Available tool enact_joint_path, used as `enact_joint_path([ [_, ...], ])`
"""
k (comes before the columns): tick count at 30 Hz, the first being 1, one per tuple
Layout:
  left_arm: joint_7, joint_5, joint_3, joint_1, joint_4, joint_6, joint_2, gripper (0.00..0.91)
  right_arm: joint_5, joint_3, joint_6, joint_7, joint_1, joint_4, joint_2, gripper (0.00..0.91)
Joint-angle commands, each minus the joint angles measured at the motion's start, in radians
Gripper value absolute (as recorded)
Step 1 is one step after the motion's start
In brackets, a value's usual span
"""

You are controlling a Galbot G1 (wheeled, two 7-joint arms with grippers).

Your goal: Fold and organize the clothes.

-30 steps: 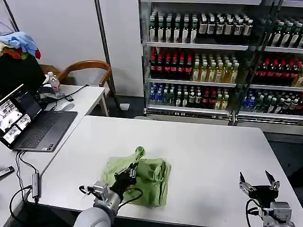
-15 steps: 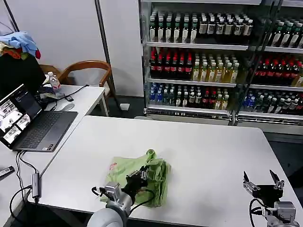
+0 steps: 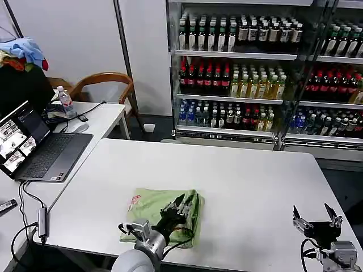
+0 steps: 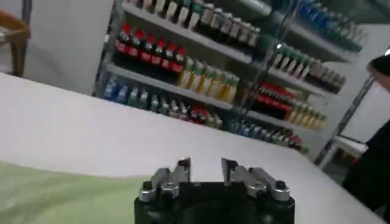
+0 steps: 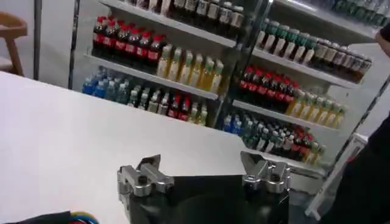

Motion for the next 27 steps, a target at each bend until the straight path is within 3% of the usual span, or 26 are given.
enact_joint_path([
  [1, 0.088, -0.008, -0.048, 0.03, -0.094, -0.104, -0.012, 0.907, 0.002, 0.004, -0.006, -0.002, 0.007, 0.001, -0.008, 0.907],
  [7, 0.077, 0.038, -0.28, 0.106, -0.106, -0.145, 0.143, 0.907, 0.002, -0.046, -0.003, -0.004, 0.067, -0.003, -0.01, 0.907],
  [11, -0.014, 0.056, -0.421, 0.185, -0.032, -0.061, 0.209, 0.907, 0.002, -0.081, 0.0, -0.004, 0.111, 0.007, -0.007, 0.907],
  [19, -0.074, 0.085, -0.423, 0.22, 0.134, -0.028, 0.168, 0.907, -0.005, -0.121, 0.001, -0.003, 0.159, -0.01, -0.006, 0.907],
  [27, -0.044, 0.063, -0.358, 0.183, 0.157, -0.045, 0.117, 0.907, -0.006, -0.099, 0.004, -0.004, 0.136, -0.008, -0.013, 0.907],
])
